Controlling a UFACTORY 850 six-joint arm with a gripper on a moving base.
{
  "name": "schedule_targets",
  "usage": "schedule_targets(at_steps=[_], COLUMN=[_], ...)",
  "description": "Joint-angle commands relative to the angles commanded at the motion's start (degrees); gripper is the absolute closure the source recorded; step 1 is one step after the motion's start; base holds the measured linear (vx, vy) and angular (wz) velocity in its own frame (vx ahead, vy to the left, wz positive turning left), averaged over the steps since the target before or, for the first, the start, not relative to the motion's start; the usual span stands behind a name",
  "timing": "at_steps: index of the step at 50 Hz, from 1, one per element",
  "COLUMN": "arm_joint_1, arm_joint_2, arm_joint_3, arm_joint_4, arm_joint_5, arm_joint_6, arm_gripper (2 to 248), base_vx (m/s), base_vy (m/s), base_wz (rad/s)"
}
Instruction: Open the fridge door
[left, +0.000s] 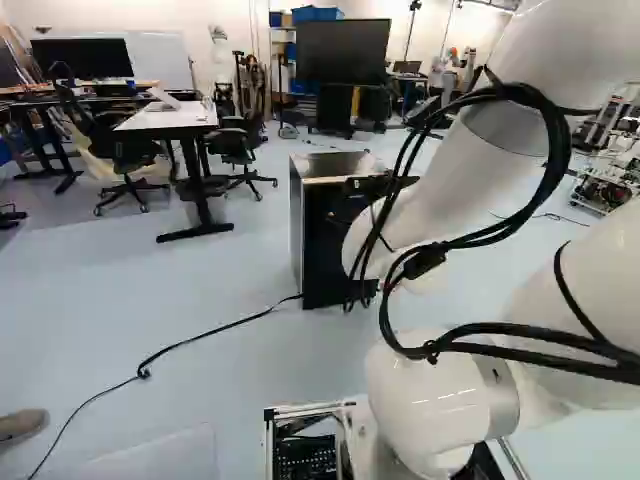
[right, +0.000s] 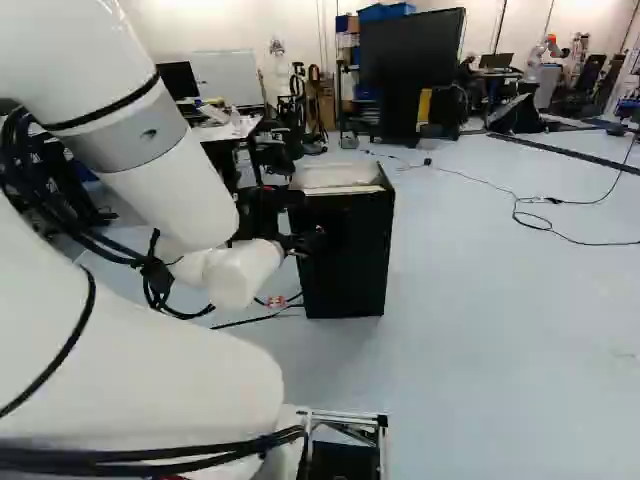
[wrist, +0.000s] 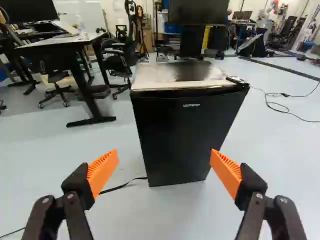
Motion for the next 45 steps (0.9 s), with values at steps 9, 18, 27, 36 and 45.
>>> schedule_targets(at_steps=[9, 18, 27, 36, 45], arm_joint_1=[0.0, 0.0, 0.0, 0.0, 0.0], arm_joint_2=[0.0, 0.0, 0.0, 0.0, 0.0], arm_joint_3=[0.0, 0.0, 0.0, 0.0, 0.0], arm_joint_4=[0.0, 0.0, 0.0, 0.0, 0.0], arm_joint_5=[0.0, 0.0, 0.0, 0.0, 0.0], arm_joint_6=[0.0, 0.0, 0.0, 0.0, 0.0], arm_gripper=[3, 3, 3, 3, 3], base_vx=[0.0, 0.0, 0.0, 0.0, 0.0], base_vy=[0.0, 0.0, 0.0, 0.0, 0.0], base_wz=[0.0, 0.0, 0.0, 0.0, 0.0])
